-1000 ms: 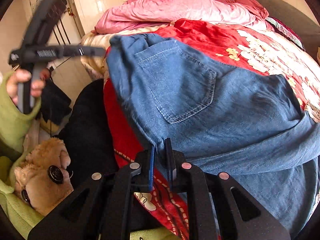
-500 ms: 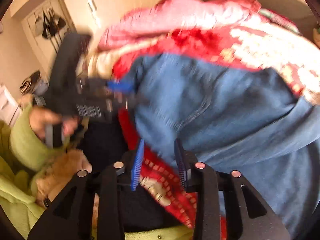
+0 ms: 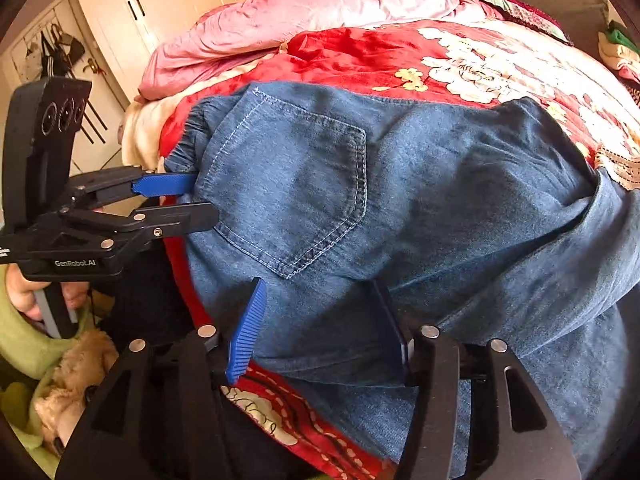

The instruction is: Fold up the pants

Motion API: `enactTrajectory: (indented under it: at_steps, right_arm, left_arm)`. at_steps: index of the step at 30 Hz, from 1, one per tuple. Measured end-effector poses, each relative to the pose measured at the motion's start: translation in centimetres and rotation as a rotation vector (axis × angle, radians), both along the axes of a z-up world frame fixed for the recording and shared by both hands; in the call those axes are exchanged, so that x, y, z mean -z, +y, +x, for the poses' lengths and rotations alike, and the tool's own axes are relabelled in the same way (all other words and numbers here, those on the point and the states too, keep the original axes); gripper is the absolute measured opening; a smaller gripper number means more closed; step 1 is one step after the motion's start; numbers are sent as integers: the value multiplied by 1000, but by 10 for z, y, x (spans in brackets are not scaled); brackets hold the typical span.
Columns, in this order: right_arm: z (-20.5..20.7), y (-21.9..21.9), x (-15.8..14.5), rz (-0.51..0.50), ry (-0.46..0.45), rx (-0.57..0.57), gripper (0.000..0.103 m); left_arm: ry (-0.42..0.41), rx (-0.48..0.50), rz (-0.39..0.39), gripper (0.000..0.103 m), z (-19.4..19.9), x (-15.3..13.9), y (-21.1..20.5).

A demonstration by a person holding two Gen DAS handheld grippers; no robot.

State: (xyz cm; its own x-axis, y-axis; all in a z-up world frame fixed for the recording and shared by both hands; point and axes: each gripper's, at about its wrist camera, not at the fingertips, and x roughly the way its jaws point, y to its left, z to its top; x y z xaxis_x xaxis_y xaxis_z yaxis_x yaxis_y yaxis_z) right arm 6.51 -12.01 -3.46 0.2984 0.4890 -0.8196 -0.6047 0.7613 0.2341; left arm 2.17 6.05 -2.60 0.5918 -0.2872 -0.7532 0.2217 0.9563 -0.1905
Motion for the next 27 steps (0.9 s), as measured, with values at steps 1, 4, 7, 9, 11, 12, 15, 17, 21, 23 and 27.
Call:
enactTrajectory:
  at_steps: [1,4,7,9,11,12,15,17,21,23,27]
  right_arm:
    - [0,-2,-3,10,1,4,52]
    - [-1,-12,-14,47,-10,30,52]
    - [-1,-29,-28,60,-42,76,56]
    - [0,-43,-37,62,-68,117,58]
    - [2,-56,-44,62,-86,153,58]
    - [2,-64,-48,61,-99,174,59]
    - [6,-79,-55,58,-125,220,59]
    - [8,-90,-59,52,-144,253,59]
    - [16,-106,-65,36,-184,309,66]
    - [20,-112,-66,39,-190,325,66]
    - [31,-120,-68,32,-201,353,66]
  left_arm:
    - [-3,-1,-4,49,0,-1,0]
    - [-22,-7,-21,49,-4,-11,2]
    - [-50,-16,-21,50,-9,-23,2]
    - [-74,-22,-21,55,-13,-33,2]
    - [-91,-20,-24,56,-16,-40,1]
    - [-99,-17,-22,57,-18,-44,-1]
    - [-109,8,-29,58,-21,-51,-9]
    - [-107,27,-37,59,-22,-52,-17]
    - [-73,104,-47,59,-21,-45,-43]
    - [-49,153,-49,59,-20,-40,-59]
    - [0,230,-72,59,-15,-30,-84]
